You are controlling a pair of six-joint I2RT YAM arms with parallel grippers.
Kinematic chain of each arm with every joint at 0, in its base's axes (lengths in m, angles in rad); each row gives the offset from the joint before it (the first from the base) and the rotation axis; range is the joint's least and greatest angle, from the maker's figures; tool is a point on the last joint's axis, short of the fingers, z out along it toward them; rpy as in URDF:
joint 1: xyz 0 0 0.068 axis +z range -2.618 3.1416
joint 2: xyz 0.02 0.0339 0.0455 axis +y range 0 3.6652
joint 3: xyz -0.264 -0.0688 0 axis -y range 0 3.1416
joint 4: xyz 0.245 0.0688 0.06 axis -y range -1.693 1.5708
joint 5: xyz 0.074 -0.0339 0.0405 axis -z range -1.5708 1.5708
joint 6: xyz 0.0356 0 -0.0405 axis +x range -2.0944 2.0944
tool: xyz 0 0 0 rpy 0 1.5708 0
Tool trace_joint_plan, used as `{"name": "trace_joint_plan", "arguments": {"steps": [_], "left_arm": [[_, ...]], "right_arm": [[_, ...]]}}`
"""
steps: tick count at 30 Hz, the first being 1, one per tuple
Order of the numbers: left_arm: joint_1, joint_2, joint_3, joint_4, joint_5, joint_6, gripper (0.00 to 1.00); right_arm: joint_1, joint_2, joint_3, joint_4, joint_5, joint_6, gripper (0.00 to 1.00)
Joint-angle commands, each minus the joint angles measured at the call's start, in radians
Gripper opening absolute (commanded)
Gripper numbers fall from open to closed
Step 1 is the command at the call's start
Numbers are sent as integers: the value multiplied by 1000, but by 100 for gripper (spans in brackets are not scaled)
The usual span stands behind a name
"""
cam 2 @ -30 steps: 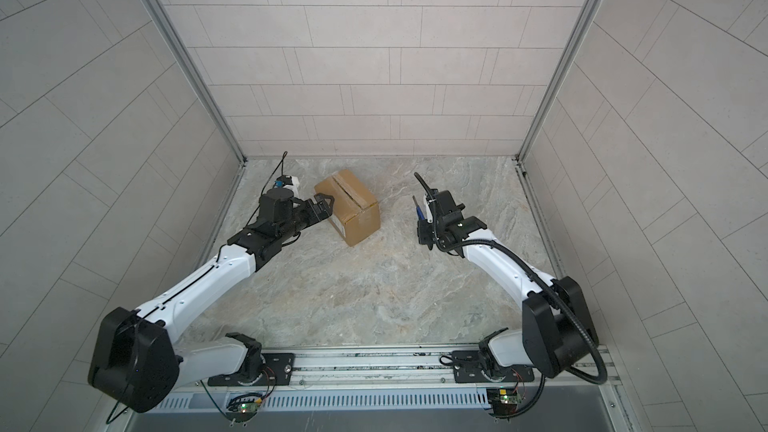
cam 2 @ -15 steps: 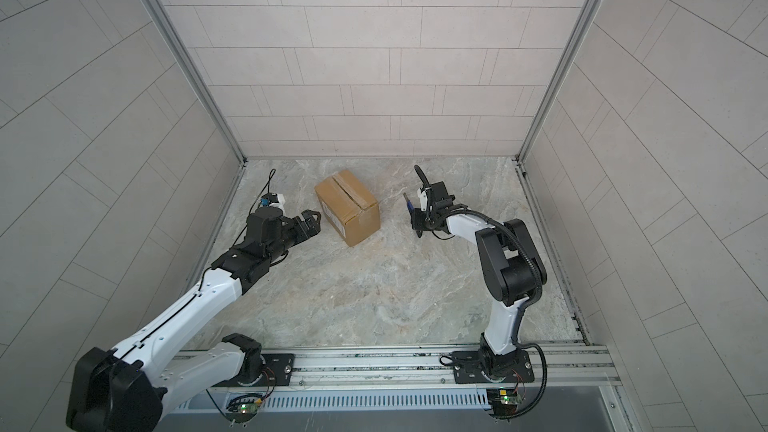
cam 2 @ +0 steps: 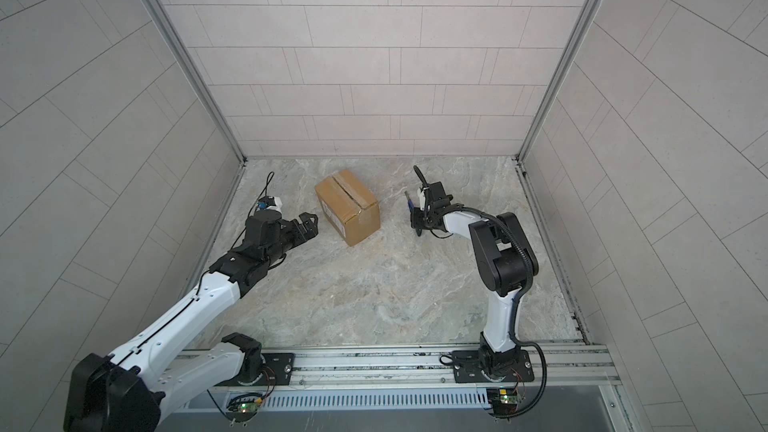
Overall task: Unpack the express box
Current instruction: 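Lower the blue knife and release it onto the table with the right gripper, then reach the right gripper to the slit top flap of the box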
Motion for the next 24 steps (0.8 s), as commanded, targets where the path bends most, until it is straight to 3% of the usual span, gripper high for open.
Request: {"name": "trace_joint_plan", "arguments": {"steps": [1,7,14,20,24], "left_arm": [[5,6,3,-11,-7,-2,99],[5,33,17,11,14,-2,99],[5,139,90,36,65,18,99],[5,238,167,90,107,16,99],[5,328,225,110,127,17,98]], "right_arm": [[-6,13,3,-8,44,17,30],[-11,-28,-10,-14,63,30,38],[8,-273,24,-141,132,-16,53],[183,-453,65,-228,309,-148,63],[315,-484,150,-313,403,-212,67]]}}
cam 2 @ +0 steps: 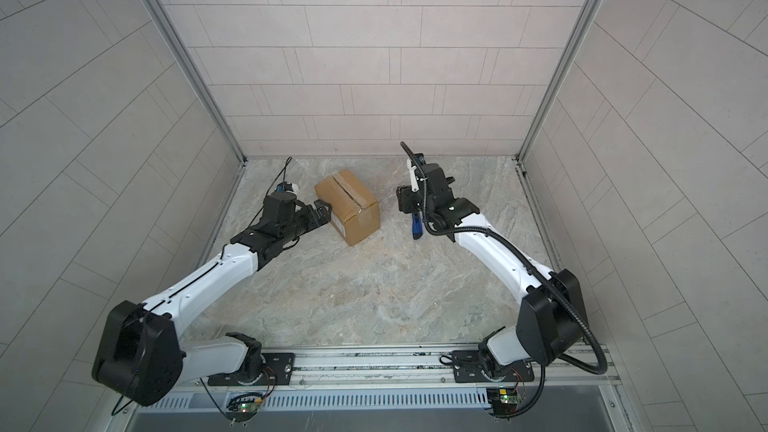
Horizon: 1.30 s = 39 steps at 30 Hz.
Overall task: Unpack the express box
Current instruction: 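Reach the right gripper to the slit top flap of the box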
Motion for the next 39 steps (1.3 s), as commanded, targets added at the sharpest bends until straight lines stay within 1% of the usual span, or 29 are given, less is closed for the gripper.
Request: {"name": "trace_joint_plan", "arguments": {"steps": [1,3,6,8,13,16,21,25,31,34,36,39], "left_arm": [[5,64,61,33,23,11,98],[5,113,86,24,20,8,97],[5,166,101,15,15,-7,96],[5,187,103,5,7,-13,96],[5,214,99,-9,-7,-15,95],[5,212,87,-3,-8,-16,95],[6,210,83,-1,-4,-12,95],[5,212,79,5,0,-13,95],[5,212,73,6,0,-13,95],[5,218,70,5,1,-12,95],[5,218,67,4,1,-10,95],[5,218,65,4,4,-9,95]], "right_arm": [[74,8,69,-131,110,-86,67],[121,42,136,-187,121,-108,68],[206,116,230,-257,206,-178,68],[236,172,289,-300,217,-195,68],[275,297,387,-343,229,-219,68],[281,360,428,-363,235,-225,67],[286,404,439,-351,253,-238,66],[289,434,439,-333,338,-255,66],[296,460,432,-273,475,-282,62],[296,466,434,-242,522,-294,57],[296,466,438,-230,544,-294,52],[295,461,444,-213,543,-306,46]]}}
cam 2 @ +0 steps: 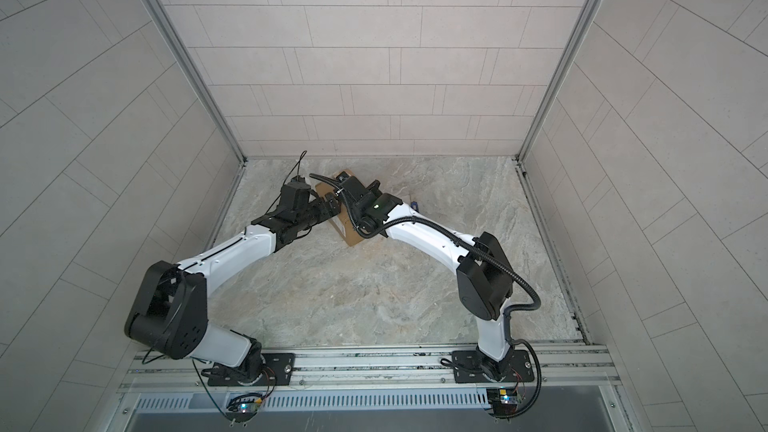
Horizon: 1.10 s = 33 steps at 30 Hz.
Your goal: Unpack the express box
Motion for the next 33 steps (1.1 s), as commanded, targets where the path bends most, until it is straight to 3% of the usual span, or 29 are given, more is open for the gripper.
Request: {"name": "trace_joint_plan", "arguments": {"steps": [1,15,22,27,33], "left_arm": [[5,22,-27,-48,-10,12,95],[5,24,-42,-40,-1,10,95],[5,25,-43,-39,4,9,94],[10,23,-38,-46,9,10,94],[33,-41,-53,-16,53,2,95]], "right_arm": [[2,9,33,34,47,-24,45],[-67,51,99,58,-71,37,37],[-69,98,93,166,-117,-24,36],[-70,105,75,207,-157,-42,39],[-102,48,82,151,-255,-49,57]]}}
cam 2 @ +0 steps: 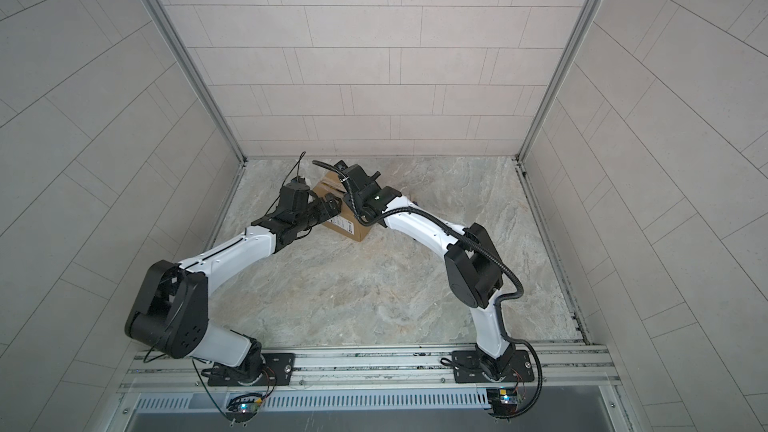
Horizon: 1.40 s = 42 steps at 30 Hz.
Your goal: Unpack the express box
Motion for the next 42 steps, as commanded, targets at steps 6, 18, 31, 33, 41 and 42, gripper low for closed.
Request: {"name": "trace_joint_plan", "arguments": {"steps": [6,18,31,33,41,42], "left_arm": [[23,-159,-5,-55,26,24,96],[48,-149,-51,-47,7,16,94],[107,17,4,-45,76,19,91],[111,18,9,-41,94,28,91],[111,-39,-30,12,162,16,92],[112,-56,-39,23,166,9,92]], "right_arm": [[-171,17,119,-84,-235,168,63],[-241,228,313,-190,-303,183,62],[-199,-88,-189,-21,-448,305,58],[-191,-158,-268,-10,-398,348,58],[-171,-335,-293,-111,-137,348,59],[-154,-345,-273,-134,-100,335,59]]}}
